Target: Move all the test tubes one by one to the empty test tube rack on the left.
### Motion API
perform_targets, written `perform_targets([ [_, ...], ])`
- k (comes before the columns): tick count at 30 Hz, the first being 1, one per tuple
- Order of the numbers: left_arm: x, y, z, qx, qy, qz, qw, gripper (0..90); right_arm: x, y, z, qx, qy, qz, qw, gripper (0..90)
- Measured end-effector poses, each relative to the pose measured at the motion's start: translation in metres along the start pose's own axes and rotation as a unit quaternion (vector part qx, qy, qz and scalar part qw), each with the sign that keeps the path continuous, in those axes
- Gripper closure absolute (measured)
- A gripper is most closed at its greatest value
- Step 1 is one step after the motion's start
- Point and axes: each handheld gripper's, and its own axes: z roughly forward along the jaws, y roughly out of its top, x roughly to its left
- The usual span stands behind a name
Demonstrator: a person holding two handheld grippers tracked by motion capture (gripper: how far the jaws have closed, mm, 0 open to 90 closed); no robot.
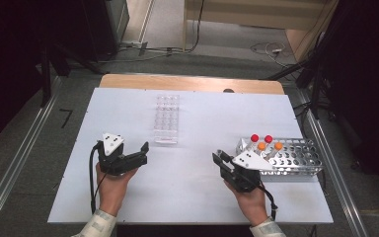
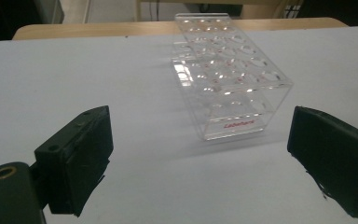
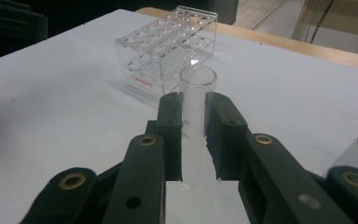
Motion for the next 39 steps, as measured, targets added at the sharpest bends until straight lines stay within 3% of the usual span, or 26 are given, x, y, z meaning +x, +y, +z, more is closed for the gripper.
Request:
perform_targets([
  [7,-0.021,0.006,0.005,0.002,-0.04,0.022,0.9989,14.2,0.011,0.002,0.032,0.007,0.004,-0.002,1.0,73.4],
  [13,-0.03,0.008,0.01,0.006,-0.046,0.032,0.9984,14.6,0.02,0.007,0.051,0.009,0.012,0.0,0.9999,73.4],
  [15,-0.033,0.01,0.012,0.007,-0.051,0.029,0.9982,14.7,0.024,0.009,0.057,0.009,0.017,-0.002,0.9998,73.4],
  [19,-0.04,0.013,0.014,0.01,-0.073,0.022,0.997,24.0,0.032,0.011,0.069,0.011,0.024,-0.01,0.9996,73.4],
  [21,-0.045,0.017,0.02,0.022,-0.111,0.003,0.9936,26.5,0.033,0.01,0.073,0.014,0.023,-0.009,0.9996,73.4],
  [22,-0.045,0.017,0.02,0.022,-0.111,0.003,0.9936,27.5,0.033,0.01,0.074,0.016,0.024,-0.005,0.9996,73.4],
  [23,-0.051,0.02,0.023,0.023,-0.125,0.003,0.9919,29.0,0.033,0.01,0.075,0.014,0.024,-0.004,0.9996,73.4],
  [26,-0.059,0.023,0.026,0.027,-0.137,0.015,0.9901,32.3,0.034,0.01,0.075,0.011,0.025,-0.006,0.9996,73.4],
  [28,-0.071,0.026,0.029,0.03,-0.161,0.026,0.9862,35.4,0.034,0.011,0.075,0.011,0.025,-0.005,0.9996,73.4],
  [34,-0.085,0.032,0.032,0.039,-0.173,0.056,0.9825,46.7,0.035,0.01,0.076,0.014,0.027,-0.007,0.9995,73.4],
  [38,-0.087,0.033,0.033,0.045,-0.184,0.056,0.9802,56.4,0.035,0.011,0.077,0.012,0.027,-0.007,0.9995,73.4],
  [39,-0.087,0.033,0.033,0.05,-0.193,0.057,0.9783,60.0,0.036,0.011,0.077,0.012,0.026,-0.007,0.9996,73.4],
])
